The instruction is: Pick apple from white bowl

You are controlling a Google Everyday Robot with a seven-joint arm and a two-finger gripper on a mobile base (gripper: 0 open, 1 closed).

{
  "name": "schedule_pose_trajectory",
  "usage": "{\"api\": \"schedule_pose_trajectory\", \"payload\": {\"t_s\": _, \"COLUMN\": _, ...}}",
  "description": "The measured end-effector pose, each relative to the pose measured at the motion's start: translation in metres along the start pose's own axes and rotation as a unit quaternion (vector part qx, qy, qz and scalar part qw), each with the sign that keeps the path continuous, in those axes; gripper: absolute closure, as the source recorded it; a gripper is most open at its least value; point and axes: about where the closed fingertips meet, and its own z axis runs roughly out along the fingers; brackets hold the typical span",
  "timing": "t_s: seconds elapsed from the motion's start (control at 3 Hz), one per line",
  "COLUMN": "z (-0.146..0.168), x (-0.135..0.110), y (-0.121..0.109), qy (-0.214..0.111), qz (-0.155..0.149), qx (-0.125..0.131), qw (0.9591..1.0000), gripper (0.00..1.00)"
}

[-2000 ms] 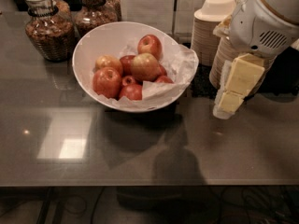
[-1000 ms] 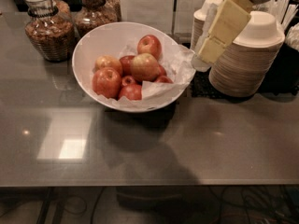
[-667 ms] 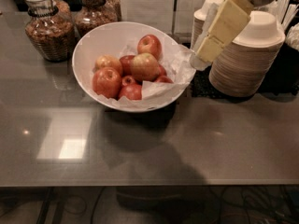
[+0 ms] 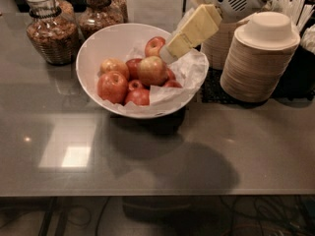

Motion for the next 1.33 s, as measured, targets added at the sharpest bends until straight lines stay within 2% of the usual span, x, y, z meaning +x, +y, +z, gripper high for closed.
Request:
{"api": "schedule_pose_trajectory", "payload": {"t_s": 0.33, "z": 0.019, "x": -0.003, "y": -0.009, "qy": -0.017, "qz": 0.044, "qx": 0.016, "qw": 0.9988, "gripper": 0.00}}
{"api": "schedule_pose_trajectory", "payload": {"t_s": 0.67, "z": 0.037, "x": 0.002, "y": -0.008, "qy": -0.005, "qz": 0.067, "qx": 0.040, "qw": 0.9969, "gripper": 0.00}}
{"api": "schedule_pose_trajectory", "payload": {"t_s": 1.0, "z": 0.056, "x": 0.015, "y": 0.003, "qy": 0.013, "qz": 0.077, "qx": 0.049, "qw": 0.9958, "gripper": 0.00}}
{"api": "schedule_pose_trajectory", "payload": {"t_s": 1.33, "z": 0.076, "x": 0.022, "y": 0.014, "qy": 0.023, "qz": 0.075, "qx": 0.043, "qw": 0.9960, "gripper": 0.00}}
